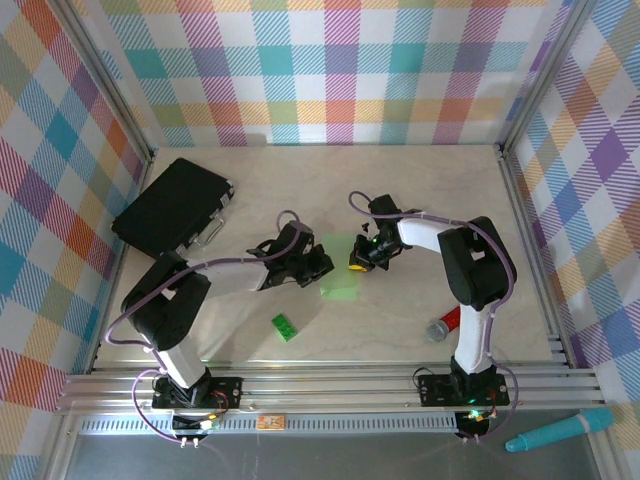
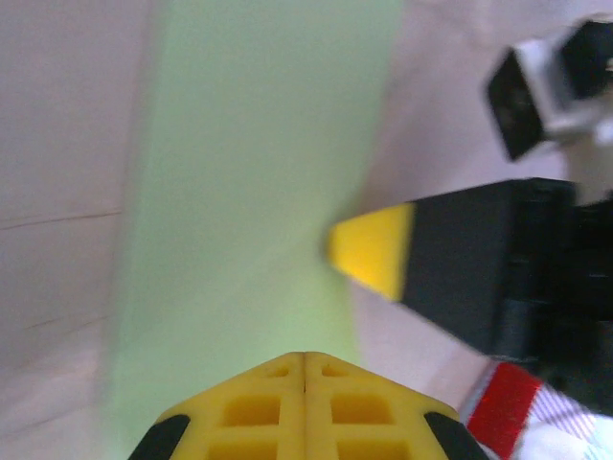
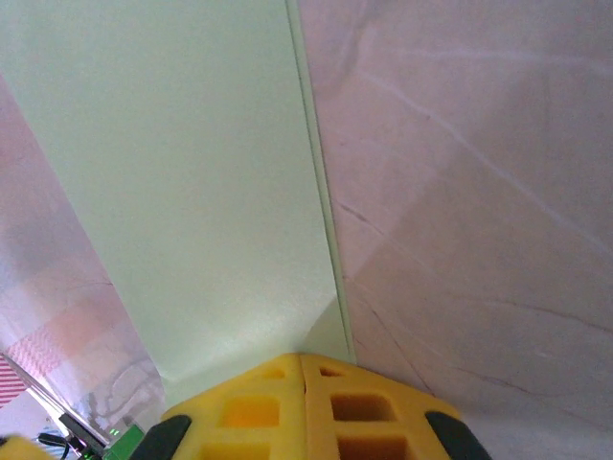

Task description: Fold a paper plane with a square sheet of paper (pick it up from the middle)

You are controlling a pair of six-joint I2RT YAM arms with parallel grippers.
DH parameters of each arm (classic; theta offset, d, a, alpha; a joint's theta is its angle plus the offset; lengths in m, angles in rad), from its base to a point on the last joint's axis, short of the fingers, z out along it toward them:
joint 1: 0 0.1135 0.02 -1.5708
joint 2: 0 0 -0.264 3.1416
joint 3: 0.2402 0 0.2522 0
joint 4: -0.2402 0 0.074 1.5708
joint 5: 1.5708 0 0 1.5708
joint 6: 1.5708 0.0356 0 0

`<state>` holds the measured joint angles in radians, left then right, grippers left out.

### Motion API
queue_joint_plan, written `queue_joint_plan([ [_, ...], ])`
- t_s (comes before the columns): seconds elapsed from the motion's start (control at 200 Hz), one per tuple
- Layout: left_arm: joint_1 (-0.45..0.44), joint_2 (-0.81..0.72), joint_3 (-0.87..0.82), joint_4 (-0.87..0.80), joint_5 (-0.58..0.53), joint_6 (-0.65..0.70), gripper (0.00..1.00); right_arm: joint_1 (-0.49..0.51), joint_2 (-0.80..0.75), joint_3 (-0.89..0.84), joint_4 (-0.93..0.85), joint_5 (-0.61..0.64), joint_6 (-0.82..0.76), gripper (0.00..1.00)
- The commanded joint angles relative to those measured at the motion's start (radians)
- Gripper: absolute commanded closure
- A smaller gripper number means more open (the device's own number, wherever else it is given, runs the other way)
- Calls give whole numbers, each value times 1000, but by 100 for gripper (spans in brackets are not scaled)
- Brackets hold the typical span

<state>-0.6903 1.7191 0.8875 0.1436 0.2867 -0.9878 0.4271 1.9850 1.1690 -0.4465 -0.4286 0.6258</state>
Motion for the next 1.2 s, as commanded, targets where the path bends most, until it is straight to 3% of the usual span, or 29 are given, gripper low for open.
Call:
queue_joint_plan([
  [0.0,-20,81,-9,119,31,-73,100,-5,179,-92,-123,332,23,96],
  [0.095,-29,107,-55,193,12,-125,100,-5,180,-94,-121,335,26,97],
  [0.265,-30,95,-155,182,-38,-140,100,-5,183,-91,-116,350,32,97],
  [0.64,-31,-128,-376,36,-136,-133,100,-9,196,-76,-116,363,31,97],
  [0.89,-41,-207,-203,-70,-79,-24,100,-8,196,-65,-119,356,25,96],
  [1.195,-100,-30,-125,25,-69,-64,100,-8,196,-72,-117,354,25,96],
])
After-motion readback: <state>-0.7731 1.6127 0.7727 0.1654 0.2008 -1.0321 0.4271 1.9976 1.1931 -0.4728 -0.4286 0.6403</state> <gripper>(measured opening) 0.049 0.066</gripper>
